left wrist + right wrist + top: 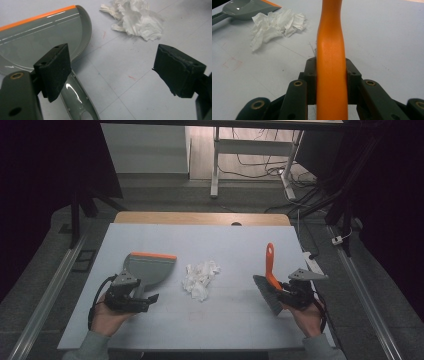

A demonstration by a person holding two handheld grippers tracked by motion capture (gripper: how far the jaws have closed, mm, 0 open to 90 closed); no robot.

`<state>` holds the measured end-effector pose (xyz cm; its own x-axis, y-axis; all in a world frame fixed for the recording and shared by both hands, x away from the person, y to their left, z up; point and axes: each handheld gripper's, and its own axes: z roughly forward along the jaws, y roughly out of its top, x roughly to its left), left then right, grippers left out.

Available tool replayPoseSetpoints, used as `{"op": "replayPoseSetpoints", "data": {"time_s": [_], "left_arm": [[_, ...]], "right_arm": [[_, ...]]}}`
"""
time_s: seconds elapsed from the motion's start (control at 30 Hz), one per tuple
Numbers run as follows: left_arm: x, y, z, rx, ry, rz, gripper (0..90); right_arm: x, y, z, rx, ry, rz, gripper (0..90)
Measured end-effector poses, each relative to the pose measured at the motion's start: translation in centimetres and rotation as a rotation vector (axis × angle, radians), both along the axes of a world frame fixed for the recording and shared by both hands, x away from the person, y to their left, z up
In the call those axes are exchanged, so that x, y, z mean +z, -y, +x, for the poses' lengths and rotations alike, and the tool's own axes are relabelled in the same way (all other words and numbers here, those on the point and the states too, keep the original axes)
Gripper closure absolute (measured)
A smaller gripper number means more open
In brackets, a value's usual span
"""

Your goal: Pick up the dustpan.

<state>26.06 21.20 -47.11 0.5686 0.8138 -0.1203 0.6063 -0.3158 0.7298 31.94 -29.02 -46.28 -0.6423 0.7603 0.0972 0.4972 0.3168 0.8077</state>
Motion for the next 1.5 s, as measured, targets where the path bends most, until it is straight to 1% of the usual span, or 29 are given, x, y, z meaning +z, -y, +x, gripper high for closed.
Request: {"op": "replayPoseSetpoints", "data": {"time_s": [0.07,0.17,0.23,0.27,0.3,0.33,0.43,0.47,0.5,0.53,0.63,0.77,0.87,0.9,0.93,0.97,1.0,1.03,1.07,1.17,1.2,1.27,1.3,1.33,1.37,1.5], "left_arm": [[0.1,0.0,0.0,0.0,-0.003,0.001,15.2],[0.9,0.2,0.7,0.014,-0.016,0.009,14.0],[1.4,0.4,1.1,0.026,-0.014,0.024,12.0],[1.6,0.3,1.4,0.03,-0.014,0.018,12.4],[1.9,0.3,1.6,0.034,-0.019,0.001,13.0],[2.1,0.3,1.9,0.035,-0.032,-0.006,13.0],[2.6,0.1,2.6,0.051,-0.063,0.017,15.5],[2.7,-0.2,2.7,0.058,-0.076,0.015,15.3],[2.7,-0.2,2.7,0.058,-0.076,0.015,15.0],[2.5,-0.7,2.9,0.085,-0.096,0.009,14.9],[2.0,-1.4,3.1,0.131,-0.121,0.014,14.2],[1.5,-2.1,3.1,0.18,-0.143,0.041,14.3],[0.7,-2.5,3.2,0.207,-0.186,0.062,14.6],[0.7,-2.5,3.2,0.207,-0.186,0.062,14.6],[0.4,-2.5,3.3,0.208,-0.211,0.078,14.4],[-0.3,-2.4,3.5,0.209,-0.252,0.102,14.1],[-0.6,-2.3,3.5,0.209,-0.265,0.1,14.1],[-0.6,-2.3,3.5,0.209,-0.265,0.1,14.1],[-1.0,-2.3,3.7,0.21,-0.286,0.104,13.9],[-1.3,-2.1,3.8,0.212,-0.294,0.107,13.4],[-1.5,-2.0,3.9,0.223,-0.299,0.112,13.1],[-1.7,-1.9,4.0,0.227,-0.304,0.113,12.8],[-2.0,-1.7,4.0,0.227,-0.319,0.124,12.3],[-2.0,-1.7,4.0,0.227,-0.319,0.124,11.8],[-2.3,-1.6,4.1,0.225,-0.33,0.124,11.8],[-2.9,-1.5,4.5,0.231,-0.346,0.121,11.7]], "right_arm": [[0.0,0.0,0.0,-0.002,-0.002,-0.001,70.1],[0.0,0.1,0.0,0.0,-0.002,0.0,70.0],[0.0,0.1,0.0,0.001,0.003,0.0,70.0],[0.0,0.1,0.0,0.001,0.002,0.0,70.0],[0.0,0.1,0.0,0.001,0.002,0.001,70.0],[0.0,0.1,0.0,0.001,0.001,0.0,70.0],[0.0,0.1,0.0,-0.001,0.0,0.002,70.0],[0.0,0.1,0.0,-0.001,0.0,0.003,70.0],[0.0,0.1,0.0,0.0,0.0,0.003,70.0],[0.0,0.0,0.0,0.001,0.0,0.004,70.1],[-0.1,-0.1,-0.1,-0.001,0.0,-0.003,70.0],[-0.2,-0.1,-0.2,0.0,-0.004,-0.01,70.0],[-0.3,-0.1,-0.2,-0.002,-0.008,-0.014,70.0],[-0.3,-0.1,-0.2,-0.001,-0.008,-0.014,70.0],[-0.3,-0.1,-0.2,0.001,-0.008,-0.014,70.0],[-0.3,-0.1,-0.2,0.002,-0.01,-0.011,70.0],[-0.3,-0.1,-0.2,0.002,-0.01,-0.008,69.9],[-0.4,-0.1,-0.2,0.003,-0.011,-0.009,70.0],[-0.4,-0.2,-0.3,0.003,-0.012,-0.011,70.0],[-0.4,-0.2,-0.3,0.003,-0.01,-0.011,70.0],[-0.4,-0.2,-0.3,0.003,-0.008,-0.014,70.0],[-0.4,-0.2,-0.3,0.004,-0.008,-0.014,70.0],[-0.4,-0.3,-0.3,0.004,-0.008,-0.016,70.0],[-0.4,-0.3,-0.3,0.005,-0.008,-0.016,70.0],[-0.4,-0.3,-0.3,0.005,-0.008,-0.015,70.0],[-0.4,-0.3,-0.4,0.003,-0.01,-0.018,70.0]]}}
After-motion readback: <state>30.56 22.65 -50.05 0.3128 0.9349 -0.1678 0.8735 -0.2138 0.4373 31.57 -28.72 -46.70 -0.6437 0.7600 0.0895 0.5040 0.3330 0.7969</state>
